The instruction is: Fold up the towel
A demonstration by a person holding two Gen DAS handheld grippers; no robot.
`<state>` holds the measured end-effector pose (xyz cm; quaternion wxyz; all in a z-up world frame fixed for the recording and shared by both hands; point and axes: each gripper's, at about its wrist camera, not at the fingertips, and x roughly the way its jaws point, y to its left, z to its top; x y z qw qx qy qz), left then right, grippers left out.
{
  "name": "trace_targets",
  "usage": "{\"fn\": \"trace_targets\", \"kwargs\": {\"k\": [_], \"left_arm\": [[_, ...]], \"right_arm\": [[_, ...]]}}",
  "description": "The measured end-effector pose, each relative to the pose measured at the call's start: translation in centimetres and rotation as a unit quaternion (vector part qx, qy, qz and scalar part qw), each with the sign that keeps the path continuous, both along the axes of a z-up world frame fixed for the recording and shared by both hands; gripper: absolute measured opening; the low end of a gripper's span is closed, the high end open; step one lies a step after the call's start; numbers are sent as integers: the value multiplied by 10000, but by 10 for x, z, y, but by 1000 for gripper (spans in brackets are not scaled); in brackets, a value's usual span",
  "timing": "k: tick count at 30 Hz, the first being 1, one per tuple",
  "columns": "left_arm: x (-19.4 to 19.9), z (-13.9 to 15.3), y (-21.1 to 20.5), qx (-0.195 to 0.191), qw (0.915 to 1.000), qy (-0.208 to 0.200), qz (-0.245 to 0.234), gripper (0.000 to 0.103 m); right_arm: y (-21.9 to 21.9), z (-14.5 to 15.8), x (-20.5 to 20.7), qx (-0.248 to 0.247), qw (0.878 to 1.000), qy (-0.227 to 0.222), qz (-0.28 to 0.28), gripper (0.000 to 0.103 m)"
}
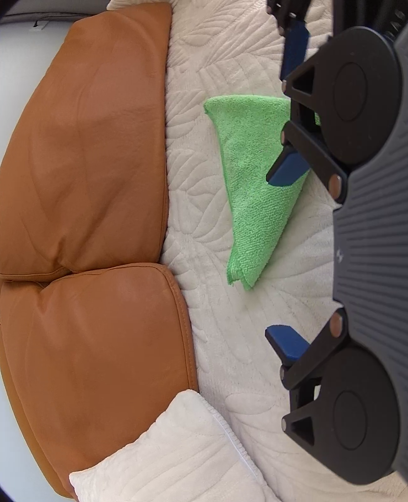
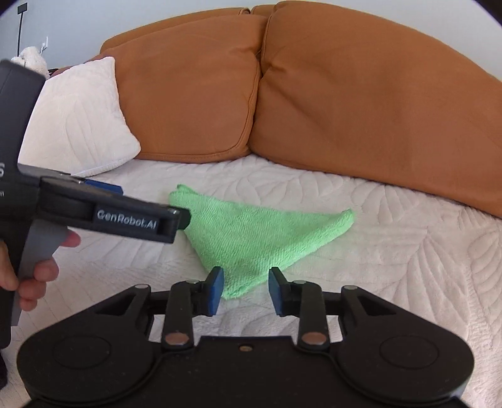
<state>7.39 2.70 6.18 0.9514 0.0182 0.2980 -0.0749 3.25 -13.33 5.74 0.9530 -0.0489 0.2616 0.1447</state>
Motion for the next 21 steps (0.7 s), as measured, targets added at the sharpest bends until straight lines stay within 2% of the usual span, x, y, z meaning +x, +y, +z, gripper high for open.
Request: {"fn": "trace_targets", "kwargs": {"k": [2,4,6,7,10,14,17,19,21], "left_arm": [[-2,1,3,-111,9998,21,-152,97],[-5,3,4,-231,9991,89,-351,97],[-8,2,0,-170,9990,104,-409,97],[-10,1,-4,-97,9990,110,-429,97],[-14,-3,-16,164,9977,105,-644,97],[-14,-6,-21,228,9969,127,-745,97],[-13,-6,-21,255,9966,93,-781,97],[-12,-6,-19,254,9969,85,-741,97],[-10,-7,-16,222,9974,132,-669,97]], "right_arm": [[-14,10,10,250,9994,-58,-249,32],[-31,18,28,829,9955,-1,-464,34],[-39,20,46,1134,9923,65,-497,34],[-38,18,56,1139,9924,41,-469,34],[-22,9,76,731,9963,-109,-442,33],[-14,-18,92,318,9978,213,-533,33],[-20,-12,88,334,9972,26,-673,33],[-28,-5,87,449,9953,-148,-841,41],[-33,-4,86,517,9944,-135,-907,47]]}}
